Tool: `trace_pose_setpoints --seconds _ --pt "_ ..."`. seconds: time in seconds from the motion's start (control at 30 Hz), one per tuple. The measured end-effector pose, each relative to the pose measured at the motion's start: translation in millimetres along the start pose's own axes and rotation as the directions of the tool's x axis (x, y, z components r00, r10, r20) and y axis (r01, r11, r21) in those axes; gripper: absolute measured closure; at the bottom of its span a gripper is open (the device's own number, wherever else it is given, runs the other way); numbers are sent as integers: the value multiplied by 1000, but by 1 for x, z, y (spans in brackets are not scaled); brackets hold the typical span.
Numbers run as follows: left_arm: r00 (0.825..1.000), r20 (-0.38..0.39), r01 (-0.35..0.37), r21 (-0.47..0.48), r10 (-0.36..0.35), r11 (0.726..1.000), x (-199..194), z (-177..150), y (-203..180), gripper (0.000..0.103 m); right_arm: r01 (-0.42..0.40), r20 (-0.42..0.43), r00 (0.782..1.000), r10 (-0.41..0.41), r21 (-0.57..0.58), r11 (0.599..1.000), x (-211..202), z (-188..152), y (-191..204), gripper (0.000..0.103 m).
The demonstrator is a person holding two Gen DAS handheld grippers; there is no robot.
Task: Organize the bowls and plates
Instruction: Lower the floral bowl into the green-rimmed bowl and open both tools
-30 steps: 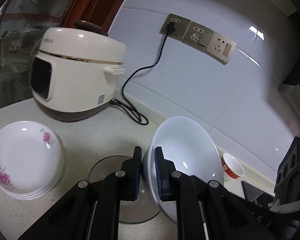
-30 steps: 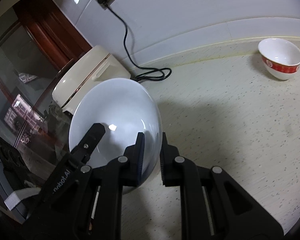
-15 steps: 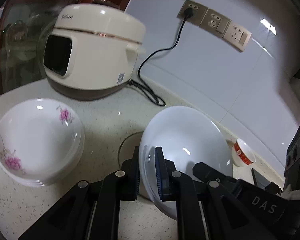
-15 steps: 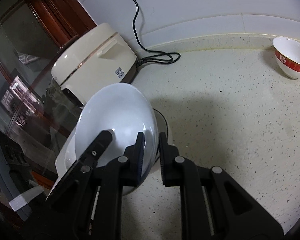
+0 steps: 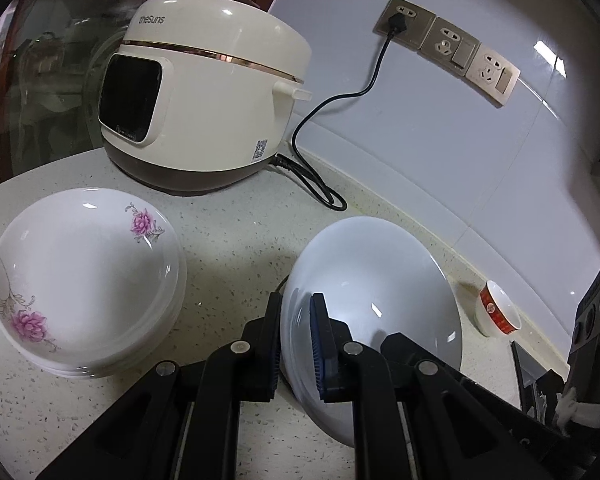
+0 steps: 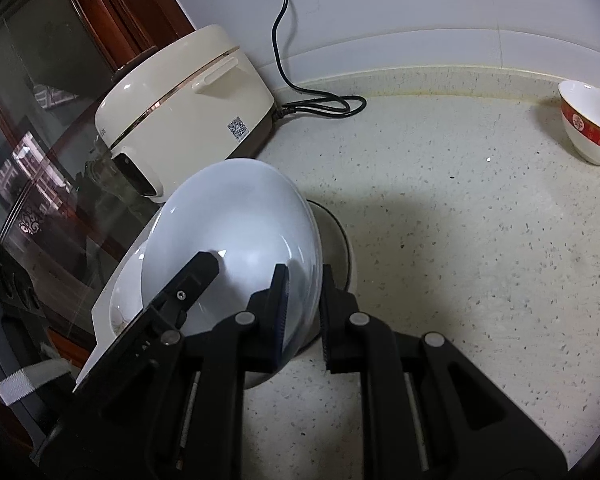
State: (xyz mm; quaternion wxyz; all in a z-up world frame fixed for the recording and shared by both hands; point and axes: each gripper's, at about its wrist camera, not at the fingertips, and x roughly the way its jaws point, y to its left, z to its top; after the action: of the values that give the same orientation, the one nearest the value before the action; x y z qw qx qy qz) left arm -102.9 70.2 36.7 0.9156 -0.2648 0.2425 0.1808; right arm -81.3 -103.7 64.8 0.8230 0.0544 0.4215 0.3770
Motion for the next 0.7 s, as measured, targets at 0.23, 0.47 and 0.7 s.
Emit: trace_pose_setpoints --seconds 0.23,0.47,0.7 --pt "999 -39 6 -9 -6 1000 7 -1 1 87 1 15 1000 -1 10 1000 -4 1 0 82" --pt "999 -44 3 -4 -3 1000 8 0 0 87 -3 12 1000 3 24 1000 -2 1 0 82" --pt "999 -34 1 -2 -1 1000 7 0 1 82 62 84 995 -59 -28 998 -16 2 9 63"
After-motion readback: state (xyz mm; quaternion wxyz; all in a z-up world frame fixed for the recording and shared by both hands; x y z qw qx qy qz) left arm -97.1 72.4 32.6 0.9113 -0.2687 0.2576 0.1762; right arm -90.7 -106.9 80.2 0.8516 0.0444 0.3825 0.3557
